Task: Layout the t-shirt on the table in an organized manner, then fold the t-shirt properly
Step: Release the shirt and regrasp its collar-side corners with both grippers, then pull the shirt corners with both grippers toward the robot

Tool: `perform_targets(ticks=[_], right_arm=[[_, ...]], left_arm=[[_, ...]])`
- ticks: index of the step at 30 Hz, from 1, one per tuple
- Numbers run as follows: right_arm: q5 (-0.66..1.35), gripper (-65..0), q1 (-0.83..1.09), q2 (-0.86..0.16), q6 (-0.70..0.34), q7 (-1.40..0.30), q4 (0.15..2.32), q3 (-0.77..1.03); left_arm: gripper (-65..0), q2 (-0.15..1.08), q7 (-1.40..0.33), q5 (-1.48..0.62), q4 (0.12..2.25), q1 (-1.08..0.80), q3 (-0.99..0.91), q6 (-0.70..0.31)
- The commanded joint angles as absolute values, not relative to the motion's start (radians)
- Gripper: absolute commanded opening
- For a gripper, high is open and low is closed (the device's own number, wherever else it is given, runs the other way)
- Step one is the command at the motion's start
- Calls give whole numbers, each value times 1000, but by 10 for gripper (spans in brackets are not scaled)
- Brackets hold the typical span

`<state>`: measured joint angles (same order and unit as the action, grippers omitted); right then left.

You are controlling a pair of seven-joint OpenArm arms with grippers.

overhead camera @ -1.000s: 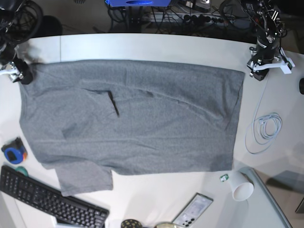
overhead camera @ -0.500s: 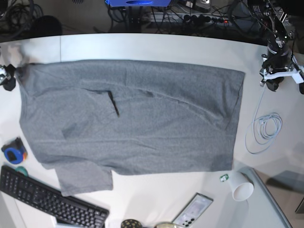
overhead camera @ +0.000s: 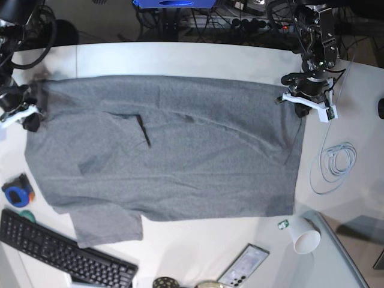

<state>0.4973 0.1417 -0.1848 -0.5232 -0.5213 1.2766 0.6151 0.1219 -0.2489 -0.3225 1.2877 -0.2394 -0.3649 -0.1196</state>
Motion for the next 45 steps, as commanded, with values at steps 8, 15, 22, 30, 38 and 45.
perform_targets(ticks=[8,15,22,30,38,45], right_arm=[[504,-617,124,-237,-529,-501,1099,622],[504,-617,127,-292,-535,-507,1064,619],[504,-617,150,-263,-591,-607,1253,621],[504,-617,139,-249,-591,-624,1319,526],[504,-617,117,-251,-591,-622,1159,470],[504,-617,208,-254,-591,-621,1147,472]], left_arm=[[-650,143,-136,-271,1159,-232,-380,-125],[-650,177,-122,-271,1107,-217,-420,-125],[-650,171,-133,-277,1325,-274,-420,-125],[-650,142,-229,-272,1412,-254,-414,-125],[-650,137,-229,-269,1234,-208,-420,-125],[-650,131,-229,-269,1239,-259,-410,-125]])
